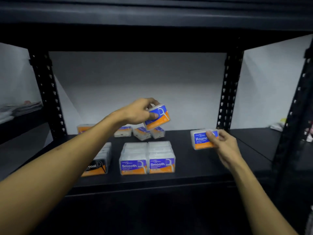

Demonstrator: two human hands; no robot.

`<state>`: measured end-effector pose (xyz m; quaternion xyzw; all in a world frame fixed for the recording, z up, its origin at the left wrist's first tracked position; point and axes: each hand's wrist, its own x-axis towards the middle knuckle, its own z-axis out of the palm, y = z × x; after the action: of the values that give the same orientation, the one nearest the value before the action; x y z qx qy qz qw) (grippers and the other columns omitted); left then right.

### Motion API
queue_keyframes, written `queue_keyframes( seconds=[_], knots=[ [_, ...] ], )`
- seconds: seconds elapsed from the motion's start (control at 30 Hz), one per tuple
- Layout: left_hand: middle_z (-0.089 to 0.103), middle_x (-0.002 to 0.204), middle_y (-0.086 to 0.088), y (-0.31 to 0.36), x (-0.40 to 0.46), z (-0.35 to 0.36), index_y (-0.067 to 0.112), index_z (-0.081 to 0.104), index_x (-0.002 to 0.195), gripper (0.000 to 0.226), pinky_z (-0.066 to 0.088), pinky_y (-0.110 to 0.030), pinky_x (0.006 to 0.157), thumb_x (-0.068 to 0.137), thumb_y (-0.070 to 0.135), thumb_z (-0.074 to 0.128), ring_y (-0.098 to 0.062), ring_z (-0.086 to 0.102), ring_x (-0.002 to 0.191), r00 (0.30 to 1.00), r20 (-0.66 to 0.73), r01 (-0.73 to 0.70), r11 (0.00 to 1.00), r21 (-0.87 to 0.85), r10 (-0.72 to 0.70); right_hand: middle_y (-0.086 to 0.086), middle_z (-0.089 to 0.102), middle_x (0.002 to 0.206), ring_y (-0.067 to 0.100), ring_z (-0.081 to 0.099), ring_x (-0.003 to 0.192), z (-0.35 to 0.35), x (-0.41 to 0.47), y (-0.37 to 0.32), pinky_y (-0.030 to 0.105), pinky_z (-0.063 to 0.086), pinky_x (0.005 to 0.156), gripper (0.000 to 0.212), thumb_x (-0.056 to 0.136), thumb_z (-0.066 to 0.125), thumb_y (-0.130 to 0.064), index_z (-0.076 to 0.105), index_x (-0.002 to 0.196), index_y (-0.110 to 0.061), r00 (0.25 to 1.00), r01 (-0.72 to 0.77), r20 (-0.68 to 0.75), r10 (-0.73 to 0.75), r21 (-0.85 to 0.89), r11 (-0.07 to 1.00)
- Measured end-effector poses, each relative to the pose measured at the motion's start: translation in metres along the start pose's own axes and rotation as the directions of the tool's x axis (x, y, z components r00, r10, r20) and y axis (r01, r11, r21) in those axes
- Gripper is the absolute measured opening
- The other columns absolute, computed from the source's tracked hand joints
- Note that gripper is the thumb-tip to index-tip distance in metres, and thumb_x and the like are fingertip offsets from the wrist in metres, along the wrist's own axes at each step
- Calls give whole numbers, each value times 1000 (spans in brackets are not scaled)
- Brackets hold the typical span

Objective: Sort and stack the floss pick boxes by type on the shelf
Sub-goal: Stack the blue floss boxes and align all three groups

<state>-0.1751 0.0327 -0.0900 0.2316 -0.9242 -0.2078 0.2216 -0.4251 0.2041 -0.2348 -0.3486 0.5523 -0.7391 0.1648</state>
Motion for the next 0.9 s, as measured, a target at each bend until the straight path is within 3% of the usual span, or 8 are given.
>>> queue_keyframes(
  seconds=[0.13,0.33,0.43,0.53,0.6,0.7,0.9],
  knots=[
    [63,113,0,38,-1,36,22,55,130,42,49,-22,71,90,20,69,-13,61,86,996,73,-59,997,51,56,5,78,87,17,73,80,-35,-18,7,28,55,76,25,83,78,-21,66,98,-6,998,48,-20,-52,-162,986],
    [61,119,-1,66,-2,112,21,50,134,46,47,-28,83,92,24,67,-17,58,98,974,201,-136,978,161,102,6,76,90,19,74,82,-65,-28,10,34,59,75,51,66,91,-22,55,96,-2,993,69,115,-22,-423,904],
    [60,128,-5,67,4,140,19,47,137,47,47,-30,86,93,21,65,-16,56,103,973,212,-123,979,164,87,1,73,87,13,69,76,-79,-29,17,33,57,74,43,70,89,-22,57,96,-11,988,118,147,-49,-507,854],
    [56,133,-7,66,9,157,16,46,138,50,47,-30,88,92,16,64,-18,55,109,974,220,-100,978,181,59,-3,68,96,13,66,83,-96,-21,23,33,54,81,32,80,81,-26,62,105,-25,978,191,183,-100,-588,786],
    [55,134,-7,62,11,166,17,46,138,50,48,-31,91,91,15,64,-21,56,114,973,225,-96,975,203,49,-2,60,102,12,62,89,-102,-16,27,31,51,87,38,84,77,-25,63,120,-26,971,226,205,-122,-619,752],
    [54,134,-6,54,12,177,20,48,137,50,47,-33,95,90,15,64,-22,54,117,974,224,-84,972,219,33,-4,53,103,3,57,90,-100,-11,29,18,44,84,46,88,73,-22,60,133,-21,959,267,247,-137,-636,724],
    [50,134,-4,46,6,191,23,40,144,56,43,-36,103,93,27,61,-23,49,124,980,185,-122,951,284,71,-3,59,115,11,61,102,-98,-3,31,26,49,92,47,91,69,-23,57,136,-30,948,286,293,-122,-619,731]
  ],
)
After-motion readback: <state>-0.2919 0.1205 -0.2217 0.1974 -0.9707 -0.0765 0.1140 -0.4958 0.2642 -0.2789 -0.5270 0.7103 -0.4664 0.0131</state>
